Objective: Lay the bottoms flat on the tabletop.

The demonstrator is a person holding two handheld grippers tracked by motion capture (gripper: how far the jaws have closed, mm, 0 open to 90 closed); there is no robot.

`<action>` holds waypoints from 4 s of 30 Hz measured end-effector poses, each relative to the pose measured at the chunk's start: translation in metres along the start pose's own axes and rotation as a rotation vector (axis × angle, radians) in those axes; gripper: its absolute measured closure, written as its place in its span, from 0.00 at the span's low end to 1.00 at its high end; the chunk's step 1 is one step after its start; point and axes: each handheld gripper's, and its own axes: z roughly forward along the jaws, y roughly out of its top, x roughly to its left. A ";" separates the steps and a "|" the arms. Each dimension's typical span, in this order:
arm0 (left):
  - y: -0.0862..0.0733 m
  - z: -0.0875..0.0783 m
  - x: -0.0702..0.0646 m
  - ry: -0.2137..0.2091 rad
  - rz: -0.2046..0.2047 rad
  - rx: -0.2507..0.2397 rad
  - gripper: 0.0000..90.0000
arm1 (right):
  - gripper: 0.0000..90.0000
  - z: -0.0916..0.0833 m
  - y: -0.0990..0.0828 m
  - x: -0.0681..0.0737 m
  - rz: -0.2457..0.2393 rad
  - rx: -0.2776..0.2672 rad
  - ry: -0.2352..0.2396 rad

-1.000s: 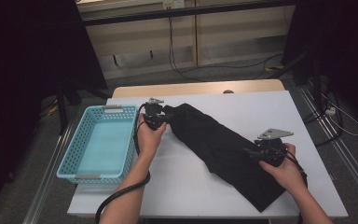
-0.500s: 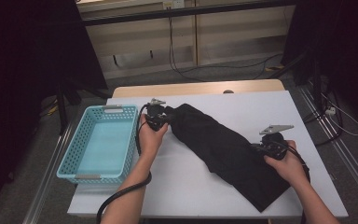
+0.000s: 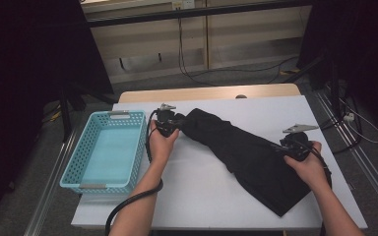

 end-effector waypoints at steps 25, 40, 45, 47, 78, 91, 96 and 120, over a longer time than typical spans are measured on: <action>-0.004 -0.014 -0.009 -0.009 0.015 0.006 0.94 | 0.62 -0.019 -0.010 0.132 -0.214 -0.075 0.291; 0.000 -0.017 -0.003 0.000 0.002 0.011 0.96 | 0.95 -0.023 -0.013 0.121 -0.189 -0.044 0.362; -0.007 -0.017 0.002 0.010 -0.023 0.014 0.96 | 0.95 -0.034 -0.022 0.118 -0.188 -0.028 0.408; -0.010 -0.015 0.003 0.029 -0.018 0.018 0.95 | 0.95 -0.035 -0.024 0.116 -0.183 -0.027 0.424; -0.022 -0.003 0.019 0.243 -0.112 0.074 0.46 | 0.30 -0.036 -0.018 0.102 -0.071 -0.096 0.338; -0.013 -0.001 0.013 0.167 -0.121 0.132 0.94 | 0.23 -0.035 -0.018 0.100 -0.064 -0.097 0.320; 0.000 -0.010 0.019 0.164 -0.114 0.117 0.96 | 0.22 -0.035 -0.017 0.099 -0.061 -0.099 0.324; 0.032 -0.040 0.029 0.131 -0.106 0.069 0.97 | 0.19 -0.032 -0.021 0.089 -0.040 -0.083 0.323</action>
